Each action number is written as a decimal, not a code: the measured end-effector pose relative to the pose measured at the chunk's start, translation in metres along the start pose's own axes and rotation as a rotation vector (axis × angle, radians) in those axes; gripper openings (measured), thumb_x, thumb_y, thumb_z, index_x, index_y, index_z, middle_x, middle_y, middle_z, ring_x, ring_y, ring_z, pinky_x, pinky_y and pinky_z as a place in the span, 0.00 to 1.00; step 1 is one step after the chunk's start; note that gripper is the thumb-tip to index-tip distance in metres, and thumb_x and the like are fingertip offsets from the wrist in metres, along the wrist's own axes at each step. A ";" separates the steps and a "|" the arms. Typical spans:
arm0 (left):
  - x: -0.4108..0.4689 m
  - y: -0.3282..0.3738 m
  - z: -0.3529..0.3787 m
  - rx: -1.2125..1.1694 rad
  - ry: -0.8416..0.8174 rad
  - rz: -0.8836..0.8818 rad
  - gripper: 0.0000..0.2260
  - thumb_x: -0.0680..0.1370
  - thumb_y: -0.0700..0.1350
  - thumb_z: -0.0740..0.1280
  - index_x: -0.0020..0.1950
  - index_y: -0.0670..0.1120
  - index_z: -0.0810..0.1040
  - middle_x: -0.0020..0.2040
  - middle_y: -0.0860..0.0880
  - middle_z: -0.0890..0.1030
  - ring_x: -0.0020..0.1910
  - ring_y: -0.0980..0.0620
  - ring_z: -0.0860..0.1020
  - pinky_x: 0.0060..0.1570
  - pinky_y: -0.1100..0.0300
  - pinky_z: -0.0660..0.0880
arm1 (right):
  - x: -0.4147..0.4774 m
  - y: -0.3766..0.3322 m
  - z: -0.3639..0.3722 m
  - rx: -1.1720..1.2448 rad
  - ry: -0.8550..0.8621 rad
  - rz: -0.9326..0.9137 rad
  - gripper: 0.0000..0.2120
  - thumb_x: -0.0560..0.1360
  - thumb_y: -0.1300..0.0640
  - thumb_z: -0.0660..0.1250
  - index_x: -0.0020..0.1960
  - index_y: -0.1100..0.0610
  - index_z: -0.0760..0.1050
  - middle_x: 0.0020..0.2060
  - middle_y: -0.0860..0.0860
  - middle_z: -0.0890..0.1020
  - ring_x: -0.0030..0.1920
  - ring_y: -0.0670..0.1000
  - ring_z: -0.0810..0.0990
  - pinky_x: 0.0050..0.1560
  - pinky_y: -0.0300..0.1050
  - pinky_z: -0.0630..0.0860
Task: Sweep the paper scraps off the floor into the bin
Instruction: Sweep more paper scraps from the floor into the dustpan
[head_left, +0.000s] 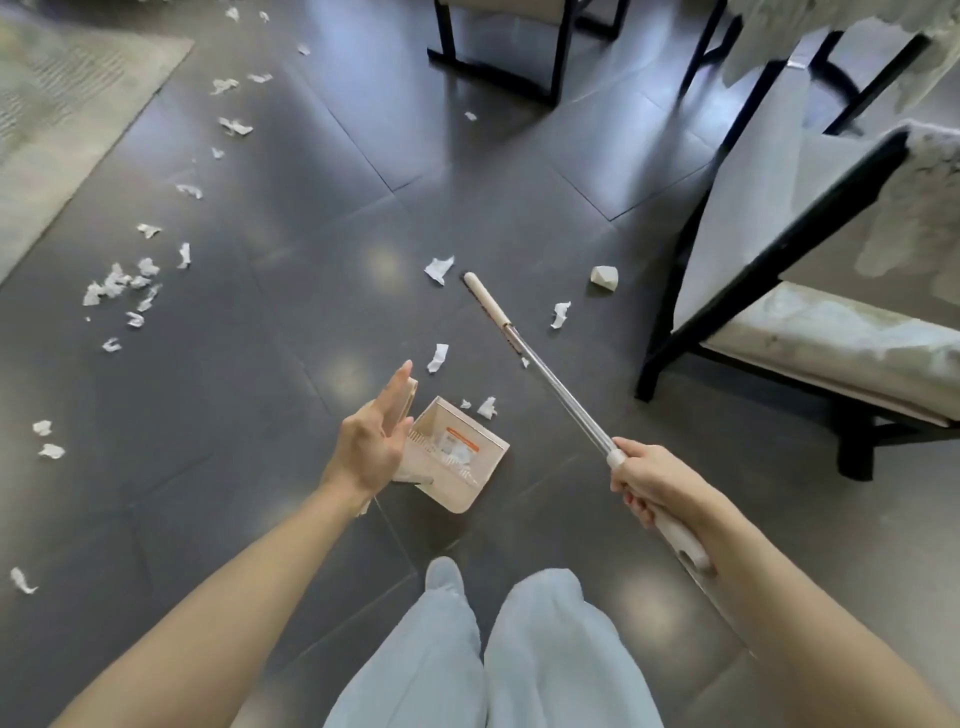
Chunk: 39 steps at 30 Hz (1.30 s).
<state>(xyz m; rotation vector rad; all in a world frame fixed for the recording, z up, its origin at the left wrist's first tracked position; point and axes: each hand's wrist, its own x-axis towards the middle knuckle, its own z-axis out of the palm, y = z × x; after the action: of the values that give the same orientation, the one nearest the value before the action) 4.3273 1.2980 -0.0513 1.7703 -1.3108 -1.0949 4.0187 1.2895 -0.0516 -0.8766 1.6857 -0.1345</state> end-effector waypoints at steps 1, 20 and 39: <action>0.010 -0.002 -0.008 0.009 0.003 -0.006 0.33 0.78 0.31 0.62 0.66 0.69 0.63 0.62 0.65 0.72 0.62 0.72 0.69 0.63 0.74 0.65 | 0.011 -0.013 -0.001 -0.041 0.027 -0.012 0.13 0.74 0.65 0.55 0.53 0.64 0.74 0.26 0.54 0.69 0.19 0.48 0.63 0.20 0.36 0.61; 0.116 -0.020 -0.050 0.064 0.099 -0.060 0.34 0.77 0.32 0.63 0.67 0.69 0.63 0.63 0.59 0.74 0.64 0.67 0.71 0.63 0.72 0.64 | 0.109 -0.091 0.041 -0.740 -0.139 0.153 0.09 0.69 0.65 0.55 0.46 0.55 0.66 0.25 0.52 0.76 0.19 0.50 0.72 0.25 0.37 0.68; 0.115 -0.053 -0.127 0.143 0.060 0.028 0.32 0.77 0.33 0.64 0.75 0.58 0.61 0.60 0.61 0.73 0.59 0.70 0.71 0.64 0.69 0.67 | 0.045 -0.161 0.105 -0.206 -0.153 0.167 0.35 0.73 0.70 0.57 0.76 0.48 0.59 0.20 0.51 0.70 0.20 0.47 0.65 0.23 0.36 0.65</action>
<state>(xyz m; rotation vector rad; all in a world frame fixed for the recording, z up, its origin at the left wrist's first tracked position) 4.4795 1.2061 -0.0702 1.8673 -1.4031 -0.9462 4.1848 1.1845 -0.0382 -0.8707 1.6391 0.2184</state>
